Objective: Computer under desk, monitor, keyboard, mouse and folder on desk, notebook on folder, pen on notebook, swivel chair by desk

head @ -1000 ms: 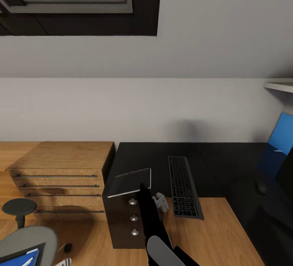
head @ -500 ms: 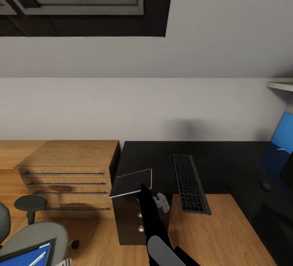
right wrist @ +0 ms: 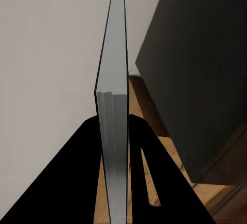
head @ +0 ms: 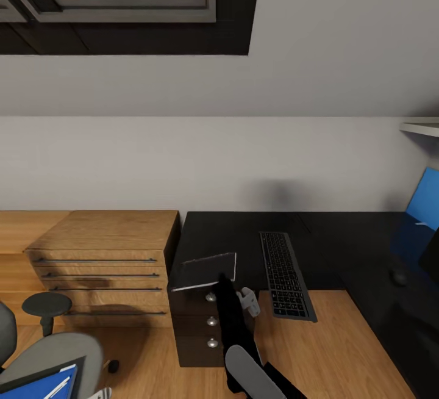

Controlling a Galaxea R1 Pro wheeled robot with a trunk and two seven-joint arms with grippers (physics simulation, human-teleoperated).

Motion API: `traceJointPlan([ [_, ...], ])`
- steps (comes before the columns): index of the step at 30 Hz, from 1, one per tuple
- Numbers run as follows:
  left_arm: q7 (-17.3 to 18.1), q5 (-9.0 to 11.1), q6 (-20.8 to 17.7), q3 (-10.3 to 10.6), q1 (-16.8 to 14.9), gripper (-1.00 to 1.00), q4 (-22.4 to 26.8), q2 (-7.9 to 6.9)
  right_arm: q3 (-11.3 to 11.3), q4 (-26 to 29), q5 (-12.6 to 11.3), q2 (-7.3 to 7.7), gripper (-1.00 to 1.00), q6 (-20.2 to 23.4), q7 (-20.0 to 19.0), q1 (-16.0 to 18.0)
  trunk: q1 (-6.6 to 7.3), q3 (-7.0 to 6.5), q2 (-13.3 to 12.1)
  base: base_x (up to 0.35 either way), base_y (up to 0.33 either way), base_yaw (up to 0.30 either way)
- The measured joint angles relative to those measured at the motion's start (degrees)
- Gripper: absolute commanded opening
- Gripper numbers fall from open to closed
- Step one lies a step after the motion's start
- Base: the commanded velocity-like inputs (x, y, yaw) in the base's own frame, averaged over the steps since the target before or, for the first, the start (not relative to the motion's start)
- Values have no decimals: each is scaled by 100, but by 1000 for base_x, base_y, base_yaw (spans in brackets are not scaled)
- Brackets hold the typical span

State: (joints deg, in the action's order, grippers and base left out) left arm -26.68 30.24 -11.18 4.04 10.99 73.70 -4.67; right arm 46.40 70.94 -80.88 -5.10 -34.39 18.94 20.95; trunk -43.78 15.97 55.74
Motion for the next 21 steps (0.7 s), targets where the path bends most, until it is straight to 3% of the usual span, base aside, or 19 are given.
traceJointPlan([
  [3,1,0,0,-3,0,100,0,5,-231,-169,66,-148,-100,7,-8,7,0,0,0,0,0,0],
  [4,3,0,0,-4,0,100,0,6,-336,-273,153,-259,-100,6,-8,16,0,0,0,0,0,0],
  [11,-12,7,5,-22,0,100,76,0,-631,-665,270,-490,-100,-32,-3,56,0,0,0,0,0,0],
  [21,-22,42,-8,-32,0,100,253,56,-675,-863,169,-490,-100,-358,15,60,0,0,0,0,0,0],
])
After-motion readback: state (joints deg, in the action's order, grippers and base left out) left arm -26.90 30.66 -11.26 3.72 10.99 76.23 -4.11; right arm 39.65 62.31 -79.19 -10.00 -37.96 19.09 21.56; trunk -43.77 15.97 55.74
